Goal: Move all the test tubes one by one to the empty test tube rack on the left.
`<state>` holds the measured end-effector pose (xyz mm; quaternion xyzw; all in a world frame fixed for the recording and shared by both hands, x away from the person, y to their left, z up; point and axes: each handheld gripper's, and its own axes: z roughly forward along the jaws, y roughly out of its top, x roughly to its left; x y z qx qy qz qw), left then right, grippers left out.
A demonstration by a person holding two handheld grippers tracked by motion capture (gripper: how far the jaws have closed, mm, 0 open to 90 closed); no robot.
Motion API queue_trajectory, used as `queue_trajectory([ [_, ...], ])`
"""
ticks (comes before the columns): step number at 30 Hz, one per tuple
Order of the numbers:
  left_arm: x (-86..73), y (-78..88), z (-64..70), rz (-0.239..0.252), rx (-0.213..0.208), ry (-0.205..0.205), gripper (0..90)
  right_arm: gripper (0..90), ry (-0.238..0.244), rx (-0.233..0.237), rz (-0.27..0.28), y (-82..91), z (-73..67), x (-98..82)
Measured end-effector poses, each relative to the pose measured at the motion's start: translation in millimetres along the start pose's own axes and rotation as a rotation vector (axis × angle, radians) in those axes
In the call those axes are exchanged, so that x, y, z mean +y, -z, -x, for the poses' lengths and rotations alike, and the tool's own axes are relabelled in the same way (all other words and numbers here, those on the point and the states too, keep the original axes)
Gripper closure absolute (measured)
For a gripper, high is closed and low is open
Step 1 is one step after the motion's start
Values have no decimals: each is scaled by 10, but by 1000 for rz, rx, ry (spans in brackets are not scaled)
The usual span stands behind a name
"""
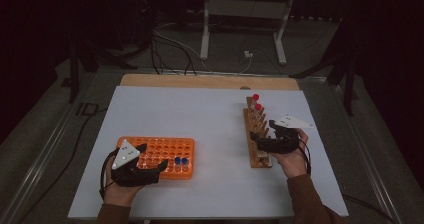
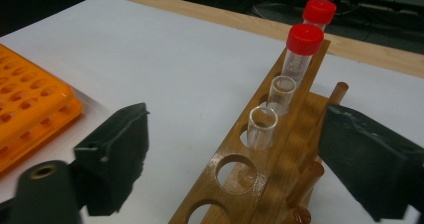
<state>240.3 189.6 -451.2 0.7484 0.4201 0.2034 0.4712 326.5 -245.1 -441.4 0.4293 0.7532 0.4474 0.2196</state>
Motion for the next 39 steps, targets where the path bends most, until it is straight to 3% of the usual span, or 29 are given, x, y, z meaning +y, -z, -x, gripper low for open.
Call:
queue_trajectory([
  [4,14,-14,-23,3,15,10,10,219,-7,-13,-21,-66,21,3],
  [12,17,-33,-60,7,24,28,9,462,-19,-42,-44,-150,49,-3],
  [22,16,-45,-62,7,20,32,10,685,15,-57,-52,-172,43,-13],
  [27,14,-62,-58,0,17,33,10,732,35,-69,-57,-179,28,-13],
  [34,27,-65,-56,3,14,27,10,719,26,-80,-67,-228,40,-25],
  [39,31,-62,-48,5,15,27,10,756,22,-86,-59,-247,39,-28],
])
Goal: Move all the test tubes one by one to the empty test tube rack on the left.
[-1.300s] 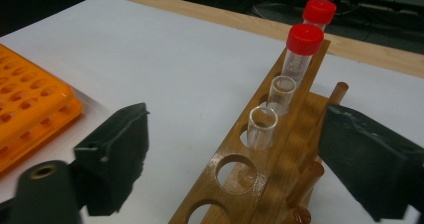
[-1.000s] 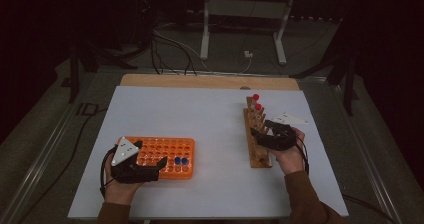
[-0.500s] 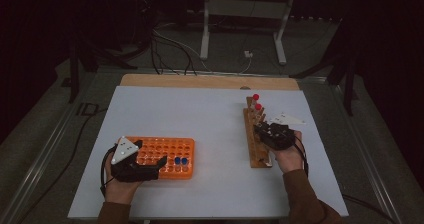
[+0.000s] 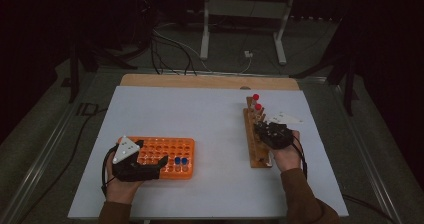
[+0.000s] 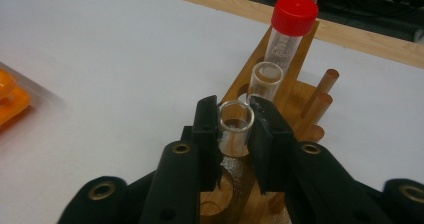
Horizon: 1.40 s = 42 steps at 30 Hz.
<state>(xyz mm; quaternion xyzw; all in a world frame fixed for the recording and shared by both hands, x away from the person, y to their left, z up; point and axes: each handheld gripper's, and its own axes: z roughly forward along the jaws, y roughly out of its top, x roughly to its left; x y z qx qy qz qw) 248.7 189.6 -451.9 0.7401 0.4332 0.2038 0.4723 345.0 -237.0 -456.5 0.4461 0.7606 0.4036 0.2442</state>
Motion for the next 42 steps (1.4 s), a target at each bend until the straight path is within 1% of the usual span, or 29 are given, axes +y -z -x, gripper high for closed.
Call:
queue_trajectory([
  [5,15,13,0,9,-1,2,10,761,-6,-3,3,21,3,4],
  [7,27,18,4,12,-4,6,10,761,-9,-4,18,49,9,15],
  [10,71,10,18,21,-10,0,13,761,-10,-5,37,106,11,51],
  [15,162,-34,66,33,-22,-14,14,761,-6,-2,66,222,7,164],
  [17,205,-62,99,39,-31,-26,14,762,-1,-2,77,268,3,218],
  [21,284,-107,171,47,-43,-45,16,762,21,-4,108,382,-23,335],
  [23,326,-125,208,53,-50,-61,37,762,32,-4,123,429,-45,380],
  [26,394,-161,271,58,-58,-84,55,762,41,17,139,472,-97,434],
  [29,465,-211,350,59,-68,-112,74,762,46,52,147,466,-179,474],
  [32,532,-269,441,59,-77,-145,114,762,62,97,145,427,-315,515],
  [33,553,-291,469,59,-81,-155,127,762,71,116,144,406,-384,530],
  [35,588,-337,523,56,-91,-171,161,762,81,145,143,376,-484,551],
  [36,602,-363,550,53,-96,-176,163,762,87,168,143,355,-557,565],
  [38,624,-410,592,44,-105,-190,181,762,94,198,142,325,-656,587],
  [42,668,-492,676,40,-116,-216,256,761,93,272,138,263,-857,635],
])
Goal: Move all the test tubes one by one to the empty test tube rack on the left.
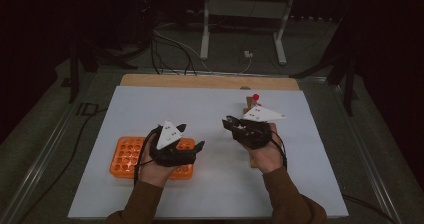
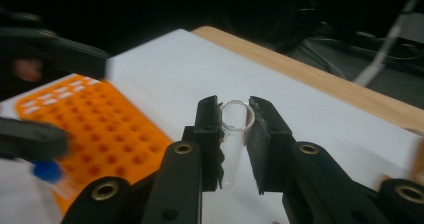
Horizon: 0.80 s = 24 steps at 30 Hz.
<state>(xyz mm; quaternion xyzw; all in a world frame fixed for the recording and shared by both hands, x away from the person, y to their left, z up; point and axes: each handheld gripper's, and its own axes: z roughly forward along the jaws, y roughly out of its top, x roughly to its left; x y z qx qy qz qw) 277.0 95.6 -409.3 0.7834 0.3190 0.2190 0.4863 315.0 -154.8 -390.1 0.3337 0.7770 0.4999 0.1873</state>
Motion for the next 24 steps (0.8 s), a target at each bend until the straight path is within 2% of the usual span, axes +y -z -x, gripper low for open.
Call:
queue_trajectory([
  [5,29,-55,28,-24,-2,-34,365,761,-13,89,10,-85,-159,77],
  [8,24,-70,16,-31,-6,-37,438,761,-7,117,8,-126,-246,115],
  [14,25,-91,1,-38,-27,-55,562,762,-3,155,-14,-234,-357,114],
  [20,10,-126,-9,-52,-39,-81,717,761,-7,171,-16,-275,-390,109],
  [24,4,-139,-4,-64,-42,-104,756,761,-14,171,-19,-286,-383,104],
])
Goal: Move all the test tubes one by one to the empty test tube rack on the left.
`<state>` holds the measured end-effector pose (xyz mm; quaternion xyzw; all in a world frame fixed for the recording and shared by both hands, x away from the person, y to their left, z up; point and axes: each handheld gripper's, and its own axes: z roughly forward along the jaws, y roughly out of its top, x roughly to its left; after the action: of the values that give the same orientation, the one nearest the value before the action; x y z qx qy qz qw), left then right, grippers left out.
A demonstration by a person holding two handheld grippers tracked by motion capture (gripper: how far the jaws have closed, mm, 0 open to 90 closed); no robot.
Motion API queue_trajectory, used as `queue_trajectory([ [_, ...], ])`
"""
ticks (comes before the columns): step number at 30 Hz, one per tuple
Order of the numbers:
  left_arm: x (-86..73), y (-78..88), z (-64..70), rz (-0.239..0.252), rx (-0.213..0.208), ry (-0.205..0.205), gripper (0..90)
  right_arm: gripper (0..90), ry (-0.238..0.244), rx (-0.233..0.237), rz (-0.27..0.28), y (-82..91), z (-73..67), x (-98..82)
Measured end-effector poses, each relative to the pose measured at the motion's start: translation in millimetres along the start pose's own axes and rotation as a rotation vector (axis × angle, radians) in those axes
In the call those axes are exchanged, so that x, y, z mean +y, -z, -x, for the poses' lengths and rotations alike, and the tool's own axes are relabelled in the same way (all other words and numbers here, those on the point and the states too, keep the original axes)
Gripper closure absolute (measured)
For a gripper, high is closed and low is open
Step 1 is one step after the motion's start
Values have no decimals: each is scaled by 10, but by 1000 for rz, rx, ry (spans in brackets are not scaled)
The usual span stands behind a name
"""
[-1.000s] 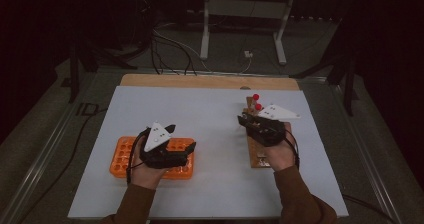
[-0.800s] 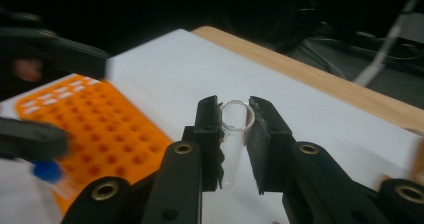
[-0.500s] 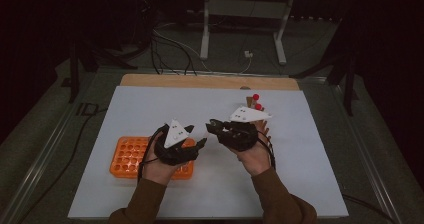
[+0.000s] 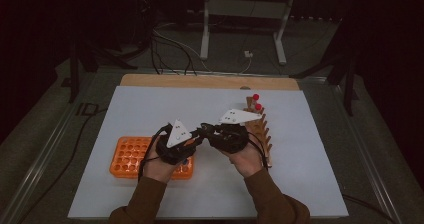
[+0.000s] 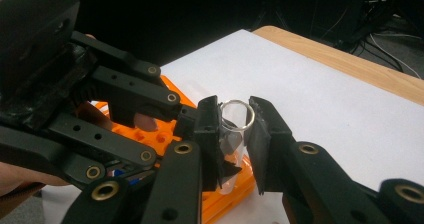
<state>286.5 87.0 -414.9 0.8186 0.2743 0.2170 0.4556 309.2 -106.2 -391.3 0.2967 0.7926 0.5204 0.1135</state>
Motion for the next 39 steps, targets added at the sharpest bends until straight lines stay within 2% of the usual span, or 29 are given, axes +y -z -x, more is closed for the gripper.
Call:
queue_trajectory([
  [3,-6,-11,-10,-5,4,2,761,744,-9,1,0,-4,14,-15],
  [8,-56,20,-116,2,33,44,763,488,-33,-7,31,65,92,-25],
  [14,-162,115,-218,8,73,91,764,291,-33,-85,35,178,248,-117],
  [18,-281,196,-262,13,75,129,764,178,-37,-152,23,256,377,-265],
  [24,-467,324,-306,18,74,184,764,129,-63,-205,24,401,542,-452],
  [31,-643,482,-319,22,65,223,764,108,-75,-242,31,557,639,-565],
  [39,-808,610,-220,25,25,239,763,109,-95,-258,30,619,694,-649],
])
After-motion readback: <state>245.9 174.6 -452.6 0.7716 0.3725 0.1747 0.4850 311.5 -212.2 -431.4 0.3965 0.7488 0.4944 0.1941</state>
